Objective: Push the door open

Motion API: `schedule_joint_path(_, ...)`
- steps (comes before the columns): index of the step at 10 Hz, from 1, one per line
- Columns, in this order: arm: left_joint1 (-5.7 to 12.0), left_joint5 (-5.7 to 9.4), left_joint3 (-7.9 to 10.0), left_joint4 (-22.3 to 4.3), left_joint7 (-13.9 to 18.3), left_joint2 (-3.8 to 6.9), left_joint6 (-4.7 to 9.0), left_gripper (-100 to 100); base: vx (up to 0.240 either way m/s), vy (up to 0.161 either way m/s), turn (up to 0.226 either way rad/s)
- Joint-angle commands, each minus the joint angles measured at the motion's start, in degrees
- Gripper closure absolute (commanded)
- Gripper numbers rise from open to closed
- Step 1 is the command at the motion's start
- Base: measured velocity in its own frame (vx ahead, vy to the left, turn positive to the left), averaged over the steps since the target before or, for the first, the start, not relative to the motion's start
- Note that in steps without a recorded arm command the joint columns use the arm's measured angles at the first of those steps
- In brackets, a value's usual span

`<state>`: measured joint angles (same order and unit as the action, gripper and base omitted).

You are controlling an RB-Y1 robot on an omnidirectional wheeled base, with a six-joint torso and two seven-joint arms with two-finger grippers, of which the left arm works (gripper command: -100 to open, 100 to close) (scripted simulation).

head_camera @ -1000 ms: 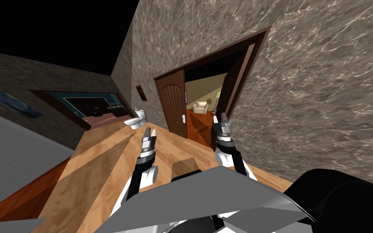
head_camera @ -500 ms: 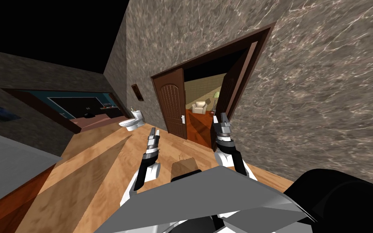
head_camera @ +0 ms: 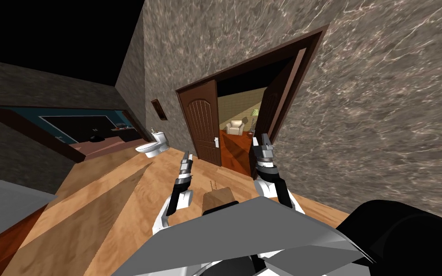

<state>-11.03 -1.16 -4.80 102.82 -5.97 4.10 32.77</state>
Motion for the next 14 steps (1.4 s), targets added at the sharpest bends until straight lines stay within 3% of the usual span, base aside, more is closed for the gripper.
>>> schedule_joint_path(1, 1.77, 0.16, 0.06, -2.7, 0.6, 0.35, -0.42, -100, 0.100, 0.042, -0.087)
schedule_joint_path(9, 10.60, 0.39, -0.52, -17.1, 2.6, 0.51, -1.55, -100, 0.092, 0.046, -0.082)
schedule_joint_path(10, 10.60, 0.39, -0.52, -17.5, 2.6, 0.51, -1.55, -100, 0.051, 0.032, -0.015)
schedule_joint_path(14, 15.07, 0.51, -0.81, -24.8, 3.7, 0.26, -2.13, -100, 0.077, 0.047, -0.074)
